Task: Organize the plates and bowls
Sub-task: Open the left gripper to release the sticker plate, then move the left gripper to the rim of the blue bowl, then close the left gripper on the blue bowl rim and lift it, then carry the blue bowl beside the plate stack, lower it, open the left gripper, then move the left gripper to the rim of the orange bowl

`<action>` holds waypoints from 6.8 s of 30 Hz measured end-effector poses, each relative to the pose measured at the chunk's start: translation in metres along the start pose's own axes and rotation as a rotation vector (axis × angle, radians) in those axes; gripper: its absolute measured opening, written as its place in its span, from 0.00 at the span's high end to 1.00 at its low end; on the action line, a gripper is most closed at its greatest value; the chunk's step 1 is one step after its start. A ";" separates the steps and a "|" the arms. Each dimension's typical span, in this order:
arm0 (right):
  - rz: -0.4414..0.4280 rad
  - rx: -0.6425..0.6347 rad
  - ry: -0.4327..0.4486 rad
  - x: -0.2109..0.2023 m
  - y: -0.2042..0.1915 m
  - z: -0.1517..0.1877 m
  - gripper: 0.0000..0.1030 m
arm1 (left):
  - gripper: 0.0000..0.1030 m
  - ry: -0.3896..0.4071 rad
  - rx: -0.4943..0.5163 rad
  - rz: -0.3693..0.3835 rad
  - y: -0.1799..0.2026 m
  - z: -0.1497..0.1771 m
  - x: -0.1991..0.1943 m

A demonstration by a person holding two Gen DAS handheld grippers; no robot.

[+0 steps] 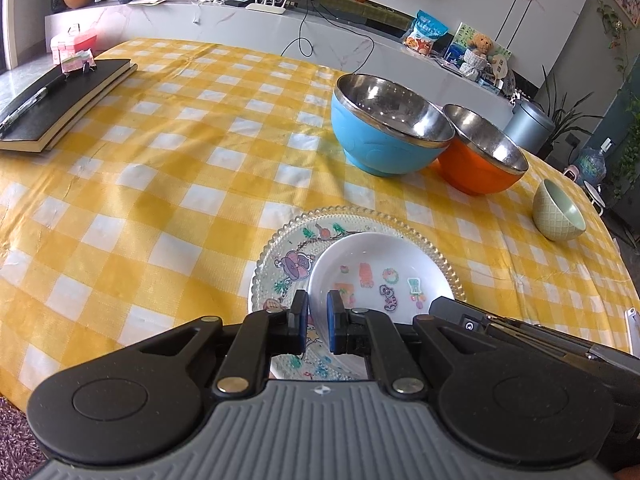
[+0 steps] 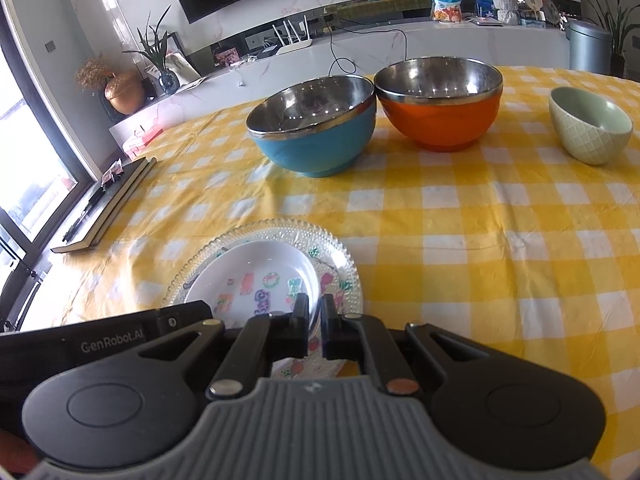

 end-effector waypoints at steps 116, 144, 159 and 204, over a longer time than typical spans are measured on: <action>0.040 0.288 0.111 -0.068 0.057 -0.080 0.93 | 0.87 0.091 0.002 0.116 0.068 -0.071 -0.034; 0.177 0.340 0.057 -0.097 0.108 -0.036 0.93 | 0.86 -0.110 0.018 0.179 0.103 -0.004 -0.013; 0.196 0.347 0.042 -0.090 0.114 -0.031 0.90 | 0.84 -0.137 0.002 0.198 0.104 -0.002 -0.003; 0.173 0.194 0.148 -0.066 0.098 -0.099 0.70 | 0.54 0.041 0.032 0.194 0.107 -0.095 0.007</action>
Point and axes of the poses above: each gripper's, at about its wrist camera, not at the fingertips, and x roughly the way its jaws point, y to its right, z to its underside, the point moved 4 cm from there along x, roughly the way its jaws point, and after that the axes turned 9 degrees about -z, right-handed, at the moved point
